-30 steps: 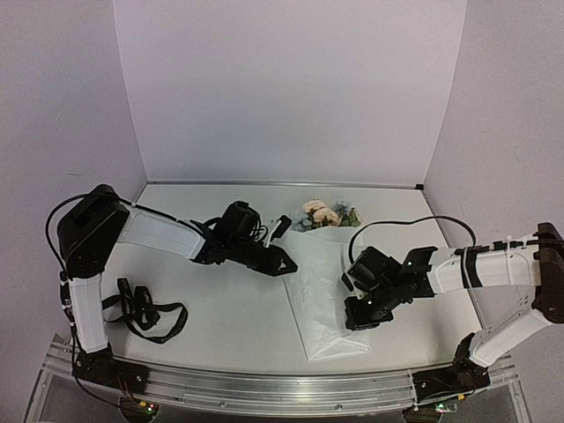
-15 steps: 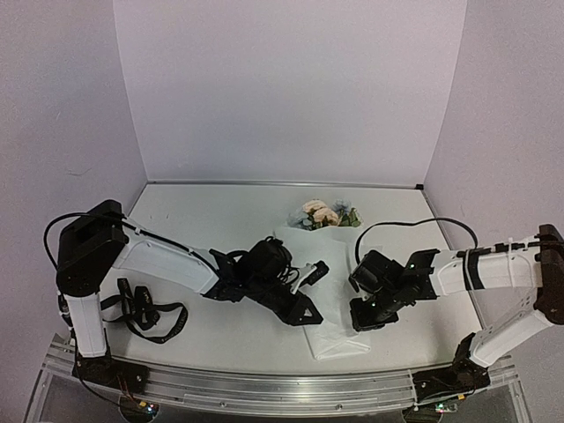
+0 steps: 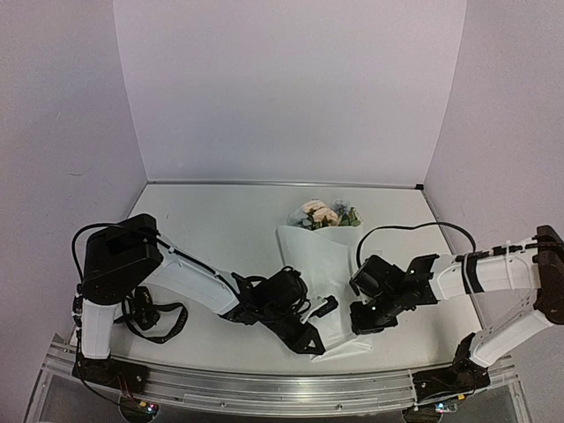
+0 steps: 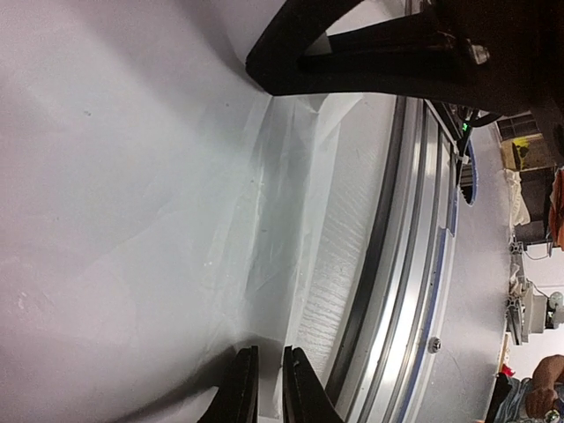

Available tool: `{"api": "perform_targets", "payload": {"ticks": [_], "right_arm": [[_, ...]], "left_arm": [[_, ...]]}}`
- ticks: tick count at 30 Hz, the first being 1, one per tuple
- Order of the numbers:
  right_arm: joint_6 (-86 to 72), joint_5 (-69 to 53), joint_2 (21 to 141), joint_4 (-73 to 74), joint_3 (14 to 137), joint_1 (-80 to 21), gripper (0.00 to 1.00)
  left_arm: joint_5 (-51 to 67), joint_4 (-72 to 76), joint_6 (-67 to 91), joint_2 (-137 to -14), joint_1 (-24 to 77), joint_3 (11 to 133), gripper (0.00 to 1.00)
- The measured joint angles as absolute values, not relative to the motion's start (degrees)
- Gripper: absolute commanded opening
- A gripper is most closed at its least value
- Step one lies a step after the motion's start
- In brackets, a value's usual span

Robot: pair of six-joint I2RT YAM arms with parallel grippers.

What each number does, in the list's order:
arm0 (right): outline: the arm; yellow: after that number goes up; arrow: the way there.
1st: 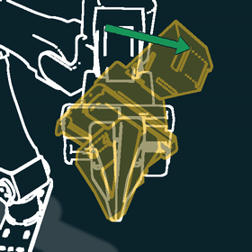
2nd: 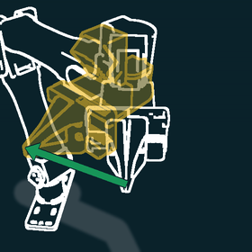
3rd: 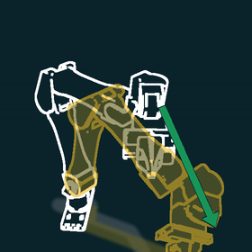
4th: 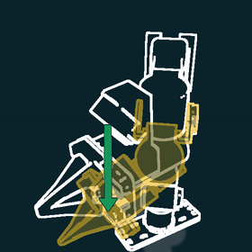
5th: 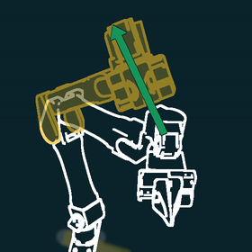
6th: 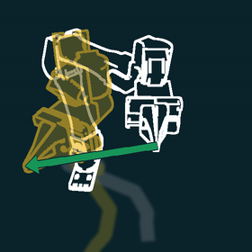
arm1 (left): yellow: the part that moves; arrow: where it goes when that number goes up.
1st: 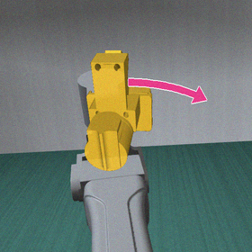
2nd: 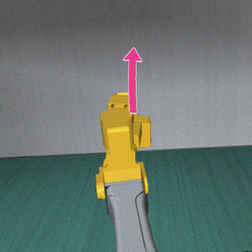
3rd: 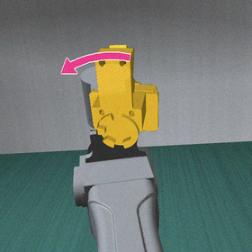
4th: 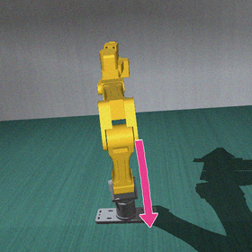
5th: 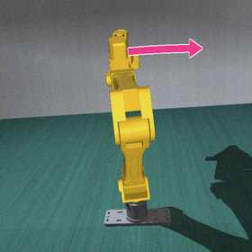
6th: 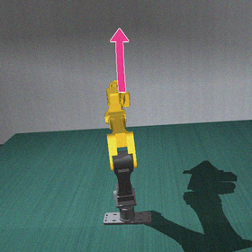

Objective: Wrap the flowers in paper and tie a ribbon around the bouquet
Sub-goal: Press the fold line of the folded bouquet.

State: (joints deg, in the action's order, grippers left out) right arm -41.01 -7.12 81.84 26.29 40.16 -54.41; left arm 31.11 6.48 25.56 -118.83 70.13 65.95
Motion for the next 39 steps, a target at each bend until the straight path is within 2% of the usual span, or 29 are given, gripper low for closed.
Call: {"api": "perform_targets", "payload": {"ticks": [6, 9, 11, 15, 21, 28, 33, 39], "right_arm": [[-40.8, -8.0, 80.1, 26.4, 38.8, -54.4, 0.29], [-40.2, -8.9, 77.0, 27.9, 38.8, -54.4, 0.34], [-39.5, -9.5, 74.9, 28.8, 38.8, -54.4, 0.32], [-38.8, -11.9, 72.6, 30.5, 39.4, -54.3, 0.14], [-39.1, -15.8, 72.9, 31.0, 40.8, -54.3, 0.05], [-40.5, -18.2, 79.2, 27.6, 40.7, -54.3, 0.03], [-41.2, -17.1, 81.0, 21.0, 36.0, -54.3, 0.02], [-41.8, -15.9, 81.5, 15.8, 33.2, -54.3, 0.0]], "left_arm": [[30.8, 6.6, 26.0, -119.5, 70.1, 66.0, 0.12], [30.6, 6.2, 26.0, -119.6, 70.1, 66.3, 0.12], [30.3, 6.0, 26.0, -119.6, 70.1, 66.4, 0.12], [30.3, 6.0, 26.0, -119.6, 70.1, 66.4, 0.12], [30.1, 5.6, 26.0, -119.6, 70.1, 66.7, 0.12], [29.8, 5.4, 25.9, -119.7, 70.1, 67.1, 0.12], [29.8, 5.4, 26.0, -119.7, 70.1, 67.1, 0.12], [29.9, 5.6, 26.2, -119.7, 70.1, 67.1, 0.17]]}}
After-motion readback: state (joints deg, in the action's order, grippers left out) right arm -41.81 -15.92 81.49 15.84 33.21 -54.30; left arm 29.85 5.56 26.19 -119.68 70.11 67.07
